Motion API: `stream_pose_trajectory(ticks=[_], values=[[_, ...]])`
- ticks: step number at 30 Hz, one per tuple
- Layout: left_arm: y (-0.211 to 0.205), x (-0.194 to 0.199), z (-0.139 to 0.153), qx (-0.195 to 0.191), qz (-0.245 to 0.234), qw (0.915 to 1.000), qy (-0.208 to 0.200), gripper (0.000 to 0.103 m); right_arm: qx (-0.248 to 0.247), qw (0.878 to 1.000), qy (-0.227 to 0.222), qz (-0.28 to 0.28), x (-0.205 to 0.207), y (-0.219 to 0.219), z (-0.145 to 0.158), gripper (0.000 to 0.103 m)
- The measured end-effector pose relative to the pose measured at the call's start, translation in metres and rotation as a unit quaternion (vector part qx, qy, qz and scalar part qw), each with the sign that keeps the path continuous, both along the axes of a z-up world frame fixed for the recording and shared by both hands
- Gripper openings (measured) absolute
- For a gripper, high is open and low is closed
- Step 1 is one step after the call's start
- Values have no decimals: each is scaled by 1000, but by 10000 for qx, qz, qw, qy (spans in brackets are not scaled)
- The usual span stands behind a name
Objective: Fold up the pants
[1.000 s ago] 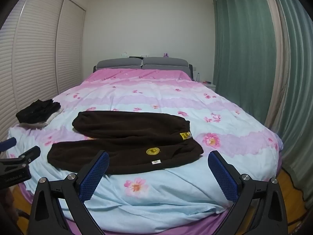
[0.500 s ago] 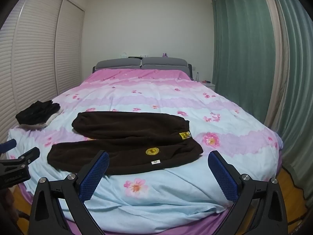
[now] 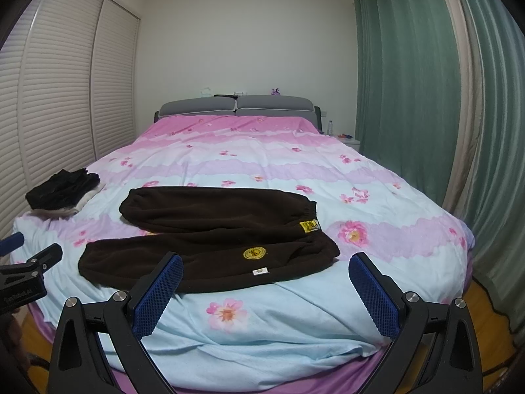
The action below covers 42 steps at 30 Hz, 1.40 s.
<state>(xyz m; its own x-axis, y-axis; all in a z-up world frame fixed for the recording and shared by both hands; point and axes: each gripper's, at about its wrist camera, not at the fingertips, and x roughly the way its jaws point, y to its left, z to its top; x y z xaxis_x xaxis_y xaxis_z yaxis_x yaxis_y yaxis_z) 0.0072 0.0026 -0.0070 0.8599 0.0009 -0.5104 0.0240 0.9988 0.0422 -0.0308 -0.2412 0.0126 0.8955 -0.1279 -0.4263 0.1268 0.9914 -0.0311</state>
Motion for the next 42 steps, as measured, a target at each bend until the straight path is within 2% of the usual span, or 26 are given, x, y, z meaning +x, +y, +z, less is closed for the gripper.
stream_pose_trajectory(ticks=[42], values=[[7,7,8,-110,59,9999,-7,103,51,10000,5,-26,2,-8,0,102]])
